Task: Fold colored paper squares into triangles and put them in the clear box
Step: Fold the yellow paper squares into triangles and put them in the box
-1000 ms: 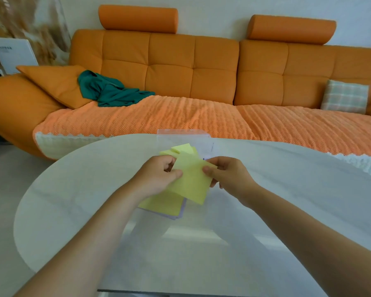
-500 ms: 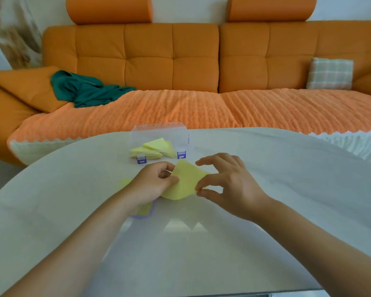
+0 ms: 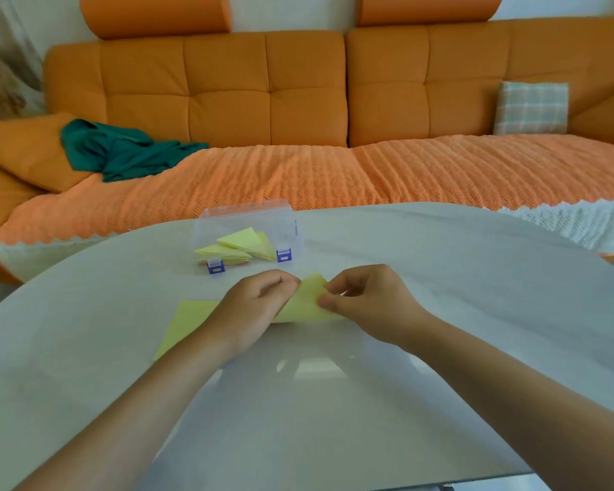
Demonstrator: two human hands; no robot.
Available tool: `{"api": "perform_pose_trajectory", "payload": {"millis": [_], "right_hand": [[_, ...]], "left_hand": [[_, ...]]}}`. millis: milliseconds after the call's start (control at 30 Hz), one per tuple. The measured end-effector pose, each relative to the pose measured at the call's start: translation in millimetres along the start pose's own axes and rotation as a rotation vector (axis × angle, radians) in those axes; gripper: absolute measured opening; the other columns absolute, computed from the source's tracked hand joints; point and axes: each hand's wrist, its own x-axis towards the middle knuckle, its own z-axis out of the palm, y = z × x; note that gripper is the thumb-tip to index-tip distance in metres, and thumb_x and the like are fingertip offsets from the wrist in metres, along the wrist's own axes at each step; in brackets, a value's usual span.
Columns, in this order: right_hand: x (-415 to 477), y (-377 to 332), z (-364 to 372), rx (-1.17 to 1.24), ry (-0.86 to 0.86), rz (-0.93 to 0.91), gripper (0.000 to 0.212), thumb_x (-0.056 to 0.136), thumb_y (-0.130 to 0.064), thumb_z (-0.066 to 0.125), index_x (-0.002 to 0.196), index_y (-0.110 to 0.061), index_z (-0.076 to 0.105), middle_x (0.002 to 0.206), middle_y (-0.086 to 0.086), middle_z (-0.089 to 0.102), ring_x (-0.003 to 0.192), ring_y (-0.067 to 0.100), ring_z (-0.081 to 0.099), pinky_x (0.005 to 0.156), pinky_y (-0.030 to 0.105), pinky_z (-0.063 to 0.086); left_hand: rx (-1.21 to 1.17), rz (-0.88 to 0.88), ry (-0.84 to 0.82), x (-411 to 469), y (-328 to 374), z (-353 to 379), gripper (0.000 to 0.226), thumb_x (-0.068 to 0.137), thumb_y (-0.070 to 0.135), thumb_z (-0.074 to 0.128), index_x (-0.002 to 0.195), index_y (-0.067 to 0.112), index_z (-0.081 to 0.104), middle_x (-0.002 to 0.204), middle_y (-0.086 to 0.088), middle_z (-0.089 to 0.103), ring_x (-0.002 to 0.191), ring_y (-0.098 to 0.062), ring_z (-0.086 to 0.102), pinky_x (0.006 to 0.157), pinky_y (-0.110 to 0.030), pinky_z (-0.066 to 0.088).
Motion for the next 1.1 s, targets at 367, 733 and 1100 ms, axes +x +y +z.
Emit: {"api": "perform_pose_trajectory", "payload": {"millis": [367,733,1100], "right_hand": [[2,-3,1,0.173,-0.039,0.074,0.024,0.089,-0.023,0.074,0.112,-0.025,0.072,0.082,-0.006,0.075,0.065,0.004,0.065,0.059,0.013,0.049],[0,0,5,0.020,-0.032,-0.052,0.017,0.096,-0.026,0.063,0.092,-0.032,0.078,0.082,-0.014,0.074,0.068,0.000,0.061,0.063,0.015,0.046],[-11,-5,19,-0.370,-0.044,-0.200,0.024,0.106,-0.027,0.037,0.108,-0.030,0.061,0.086,-0.005,0.052,0.078,0.010,0.051,0.070,0.028,0.036]], "left_hand": [[0.028,0.010,0.002,0,-3,8,0.008,0.091,0.031,0.068,0.085,0.032,0.071,0.080,0.013,0.074,0.073,-0.007,0.066,0.074,-0.030,0.048],[0.044,0.045,0.213,-2,3,21,0.029,0.092,0.026,0.068,0.119,0.035,0.071,0.094,0.020,0.071,0.087,0.009,0.061,0.071,0.000,0.039],[0.140,0.134,0.213,-6,3,32,0.033,0.097,0.024,0.063,0.130,0.030,0.065,0.110,0.016,0.071,0.090,0.007,0.060,0.078,-0.001,0.038]]}}
